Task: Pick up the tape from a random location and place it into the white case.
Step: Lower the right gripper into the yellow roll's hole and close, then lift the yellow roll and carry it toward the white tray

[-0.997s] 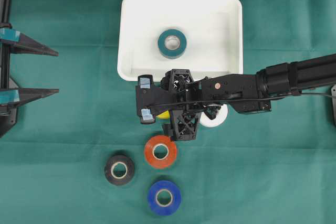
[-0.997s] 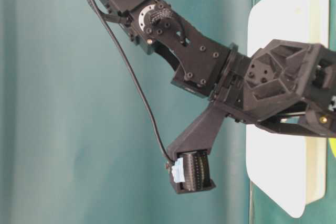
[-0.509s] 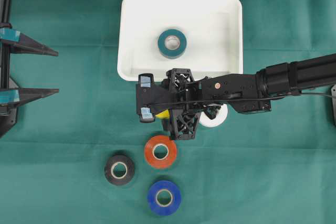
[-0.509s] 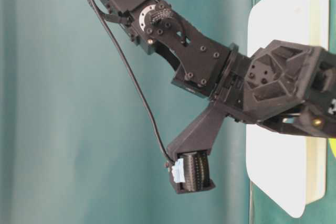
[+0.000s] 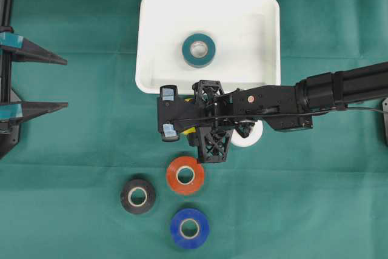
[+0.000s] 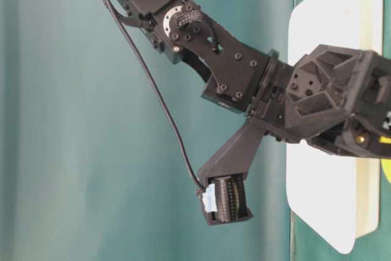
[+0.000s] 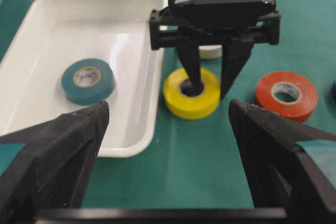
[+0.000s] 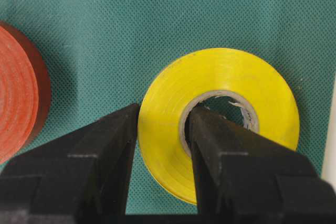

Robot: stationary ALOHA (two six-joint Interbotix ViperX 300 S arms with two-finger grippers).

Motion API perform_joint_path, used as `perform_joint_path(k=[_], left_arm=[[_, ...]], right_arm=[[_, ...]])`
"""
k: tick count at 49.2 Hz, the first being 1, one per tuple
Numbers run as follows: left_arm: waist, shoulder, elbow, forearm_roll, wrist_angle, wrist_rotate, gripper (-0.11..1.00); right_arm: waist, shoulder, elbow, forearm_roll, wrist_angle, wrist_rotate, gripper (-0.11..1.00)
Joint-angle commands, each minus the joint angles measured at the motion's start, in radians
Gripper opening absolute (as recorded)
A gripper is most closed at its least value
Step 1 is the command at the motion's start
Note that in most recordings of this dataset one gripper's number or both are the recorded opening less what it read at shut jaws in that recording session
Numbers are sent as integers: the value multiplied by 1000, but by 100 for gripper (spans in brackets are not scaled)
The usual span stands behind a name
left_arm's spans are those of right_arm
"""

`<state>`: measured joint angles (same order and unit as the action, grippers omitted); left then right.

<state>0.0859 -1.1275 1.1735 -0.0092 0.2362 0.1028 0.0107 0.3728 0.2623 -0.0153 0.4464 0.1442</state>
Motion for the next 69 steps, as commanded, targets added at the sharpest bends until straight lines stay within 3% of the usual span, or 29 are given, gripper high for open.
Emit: perform_joint_path(k=[1,27,52,69], left_arm=[[3,12,-9,-2,-5,-2,91],[3,12,-6,-2,-3,-2,91],[3,12,-6,-2,-5,-2,91],[3,12,-3,-2,-5,-2,91]], right_arm=[[6,-34,-25,-2,12,2,32],[15,-179,-161,-2,258,2,32],[18,-233,-336,-20,532,5,32],[34,-261,-413,-38,620,5,32]])
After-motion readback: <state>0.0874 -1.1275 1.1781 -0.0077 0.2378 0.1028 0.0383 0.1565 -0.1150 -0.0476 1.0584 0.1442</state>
